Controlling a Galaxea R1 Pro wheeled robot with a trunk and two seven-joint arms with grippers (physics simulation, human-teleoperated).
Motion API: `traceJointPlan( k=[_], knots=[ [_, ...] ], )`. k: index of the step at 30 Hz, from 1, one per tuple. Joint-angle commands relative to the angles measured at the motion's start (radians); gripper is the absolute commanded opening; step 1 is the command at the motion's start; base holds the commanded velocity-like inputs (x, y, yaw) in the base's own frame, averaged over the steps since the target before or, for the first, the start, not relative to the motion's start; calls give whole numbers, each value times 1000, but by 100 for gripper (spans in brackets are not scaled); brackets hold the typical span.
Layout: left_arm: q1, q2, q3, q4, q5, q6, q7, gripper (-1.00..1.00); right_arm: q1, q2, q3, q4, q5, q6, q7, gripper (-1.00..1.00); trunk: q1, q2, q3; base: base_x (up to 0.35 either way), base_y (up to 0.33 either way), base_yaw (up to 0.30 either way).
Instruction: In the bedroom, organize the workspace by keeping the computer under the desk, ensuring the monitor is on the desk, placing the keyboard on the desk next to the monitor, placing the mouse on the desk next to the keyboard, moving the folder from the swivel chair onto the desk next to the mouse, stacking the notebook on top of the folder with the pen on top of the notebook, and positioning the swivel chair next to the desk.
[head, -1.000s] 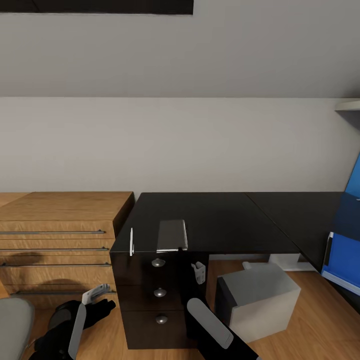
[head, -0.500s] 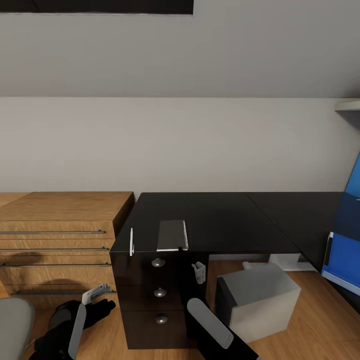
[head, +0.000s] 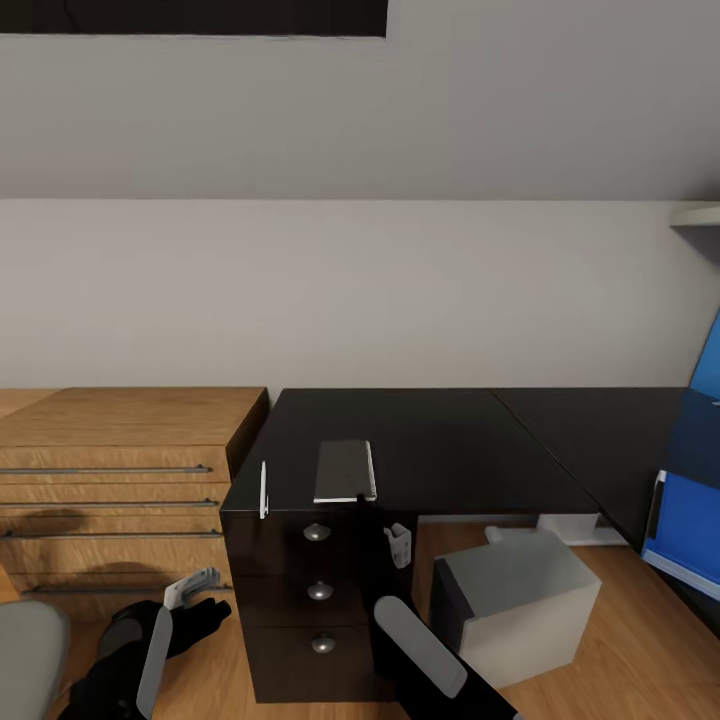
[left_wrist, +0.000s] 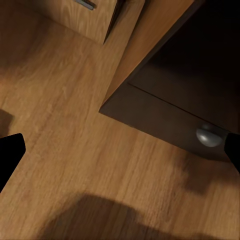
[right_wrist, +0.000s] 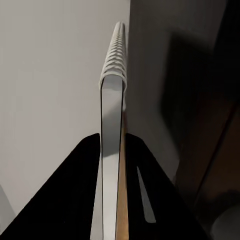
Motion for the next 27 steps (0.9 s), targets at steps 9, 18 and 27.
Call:
traceJointPlan(
  k=[9,18,27],
  knots=[
    [-1,-4,1,2,2,1,5,100,-1,-4,3,-4,-14,-9,13,-100,-35,63,27,0,0,0],
    [-1,-6,-5,57,-1,-6,6,100,0,-25,5,-42,-13,-9,11,-100,-69,126,55,0,0,0],
    [-1,-10,-4,71,0,-8,5,100,0,-84,35,-146,-16,-4,-29,-100,-104,189,84,0,0,0]
  ],
)
